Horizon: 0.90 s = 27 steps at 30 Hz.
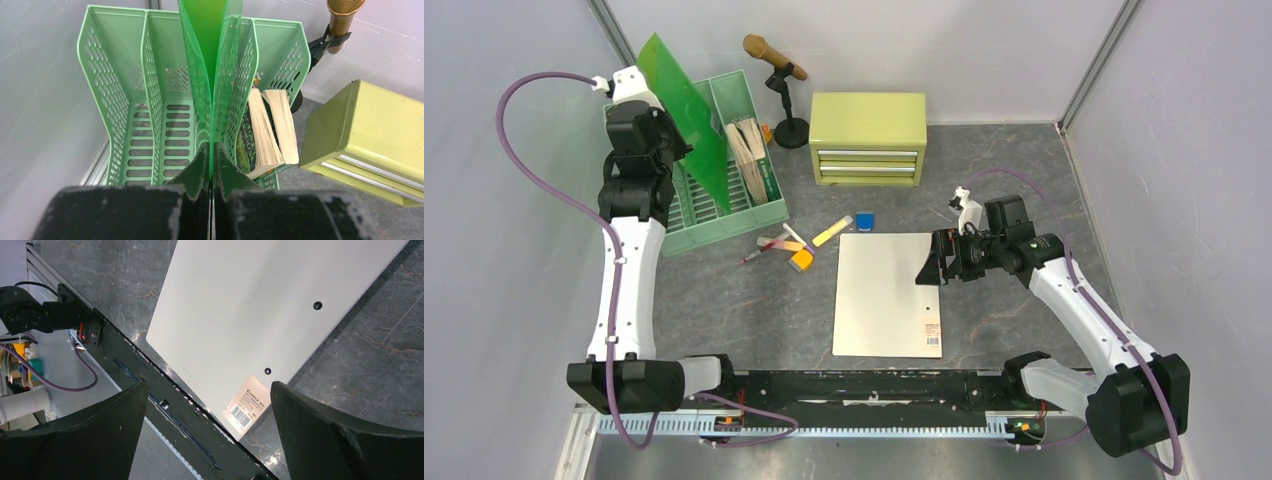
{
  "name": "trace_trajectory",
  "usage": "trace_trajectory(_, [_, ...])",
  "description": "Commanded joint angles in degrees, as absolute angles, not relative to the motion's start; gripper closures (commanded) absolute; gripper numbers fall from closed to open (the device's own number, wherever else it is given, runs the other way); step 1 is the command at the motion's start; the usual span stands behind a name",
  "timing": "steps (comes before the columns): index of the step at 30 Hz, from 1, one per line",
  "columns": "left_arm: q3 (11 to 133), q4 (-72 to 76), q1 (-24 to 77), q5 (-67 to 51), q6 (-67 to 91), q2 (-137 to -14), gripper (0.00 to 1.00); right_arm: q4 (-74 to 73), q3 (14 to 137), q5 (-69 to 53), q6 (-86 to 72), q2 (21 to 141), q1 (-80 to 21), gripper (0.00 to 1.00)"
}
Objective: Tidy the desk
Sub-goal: Place the folder in the storage box.
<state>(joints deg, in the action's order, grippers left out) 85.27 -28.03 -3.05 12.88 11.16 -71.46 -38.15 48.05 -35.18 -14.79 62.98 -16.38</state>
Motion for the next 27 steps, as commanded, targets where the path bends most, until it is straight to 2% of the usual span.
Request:
trace_trajectory(1, [88.4,-19.8,-2.9,10.7,7.9,-72.1,0.98,-36.6,48.8,-36.2,-14.8,63.5,-16.3,0.01])
trace_trajectory(8, [86.8,-15.1,-2.8,5.3,6.3,-72.7,0.98,-36.7,48.8,-36.3,-14.6,64.1,-16.3,0.01])
trace_trajectory(27, [80.1,-9.7,-2.9,2.6,1.7,-72.9,0.98,-37.2,49.5,-36.0,-13.9,65.3,-16.3,0.01])
